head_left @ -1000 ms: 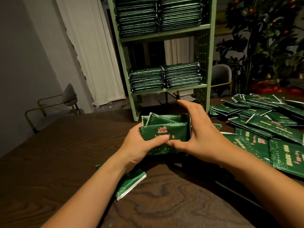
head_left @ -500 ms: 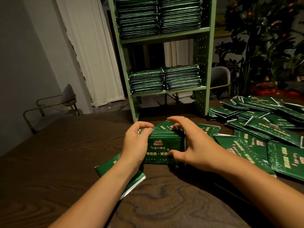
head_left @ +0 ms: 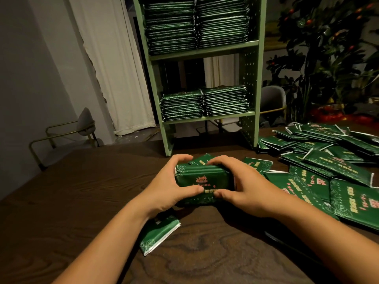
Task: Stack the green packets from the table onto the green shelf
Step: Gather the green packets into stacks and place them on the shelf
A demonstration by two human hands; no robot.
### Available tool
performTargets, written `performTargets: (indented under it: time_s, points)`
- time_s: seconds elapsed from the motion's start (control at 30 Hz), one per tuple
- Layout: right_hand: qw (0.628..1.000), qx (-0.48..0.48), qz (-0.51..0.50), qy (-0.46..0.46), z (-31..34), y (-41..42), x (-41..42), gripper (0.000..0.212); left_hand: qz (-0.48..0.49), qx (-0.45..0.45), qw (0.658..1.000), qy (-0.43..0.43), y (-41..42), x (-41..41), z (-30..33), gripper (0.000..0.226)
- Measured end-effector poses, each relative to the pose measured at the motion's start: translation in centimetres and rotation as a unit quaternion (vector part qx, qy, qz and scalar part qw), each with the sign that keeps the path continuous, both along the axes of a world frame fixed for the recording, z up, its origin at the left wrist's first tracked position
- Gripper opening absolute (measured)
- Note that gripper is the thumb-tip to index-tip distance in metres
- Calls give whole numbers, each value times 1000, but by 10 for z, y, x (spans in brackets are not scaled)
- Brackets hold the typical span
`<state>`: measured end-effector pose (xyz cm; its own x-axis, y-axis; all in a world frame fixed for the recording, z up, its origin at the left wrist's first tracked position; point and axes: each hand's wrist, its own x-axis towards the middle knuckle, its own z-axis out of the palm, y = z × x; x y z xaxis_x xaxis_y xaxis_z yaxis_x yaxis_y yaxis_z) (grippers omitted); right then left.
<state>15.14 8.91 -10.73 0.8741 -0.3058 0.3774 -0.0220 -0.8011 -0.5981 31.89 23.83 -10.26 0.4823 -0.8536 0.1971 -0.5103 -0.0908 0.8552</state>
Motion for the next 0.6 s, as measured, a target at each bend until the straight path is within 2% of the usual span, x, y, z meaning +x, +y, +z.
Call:
performTargets:
  time_s: [0.03, 0.1, 0.17, 0.27, 0.37, 0.47, 0.53, 0.57, 0.6]
  points:
    - [999, 35, -6, -18, 1, -1, 0, 62, 16, -11, 1000, 21, 0, 0, 1, 69]
    - [990, 127, -18, -58, 6, -2, 0, 69, 34, -66, 990, 116, -4, -2, 1, 72]
    - [970, 231, -25, -68, 9, 1, 1, 62, 46, -115, 973, 196, -8, -5, 4, 64]
    - [935, 344, -30, -78, 9, -3, 4, 42, 50, -122, 969, 209, -16, -18, 10, 36]
    - [911, 403, -32, -74, 19, -7, 6, 35, 49, -88, 981, 165, -21, -23, 23, 24]
    - [902, 426, -20, -67, 35, -9, 6, 31, 49, -72, 984, 157, -25, -18, 38, 18]
    - [911, 403, -24, -81, 46, -9, 8, 37, 57, -84, 980, 169, -26, -13, 48, 14]
    - [931, 350, -44, -89, 52, -8, 8, 43, 64, -93, 977, 183, -27, -12, 53, 12]
    - [960, 249, -81, -102, 57, -8, 8, 47, 78, -104, 971, 198, -29, -10, 58, 10]
